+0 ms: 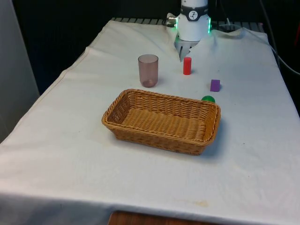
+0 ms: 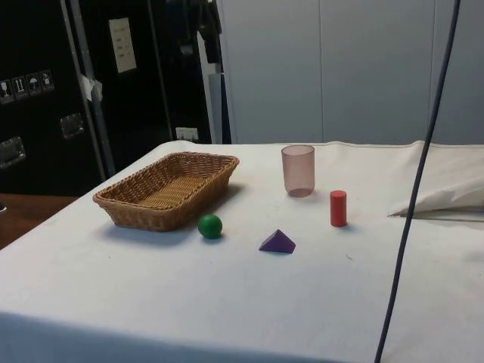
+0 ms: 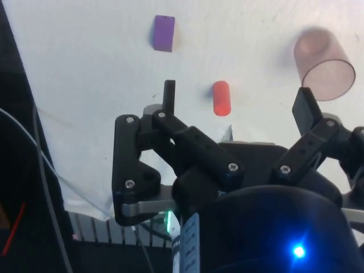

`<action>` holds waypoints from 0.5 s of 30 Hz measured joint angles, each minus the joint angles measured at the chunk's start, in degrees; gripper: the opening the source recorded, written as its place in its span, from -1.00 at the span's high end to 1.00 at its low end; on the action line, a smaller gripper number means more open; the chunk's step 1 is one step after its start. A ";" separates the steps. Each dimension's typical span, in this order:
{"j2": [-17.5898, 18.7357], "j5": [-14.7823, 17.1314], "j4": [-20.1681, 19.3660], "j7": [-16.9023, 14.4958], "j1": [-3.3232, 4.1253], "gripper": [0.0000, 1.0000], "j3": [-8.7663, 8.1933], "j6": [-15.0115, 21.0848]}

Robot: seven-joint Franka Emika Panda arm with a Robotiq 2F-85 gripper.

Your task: Pick up the triangular block and place it into the basket.

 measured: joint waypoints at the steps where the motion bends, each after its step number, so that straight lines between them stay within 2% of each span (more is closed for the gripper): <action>1: -0.23 -0.11 -0.69 0.23 0.00 -1.00 0.17 0.69; 15: -3.78 -3.04 -10.66 3.95 0.40 -1.00 2.69 8.59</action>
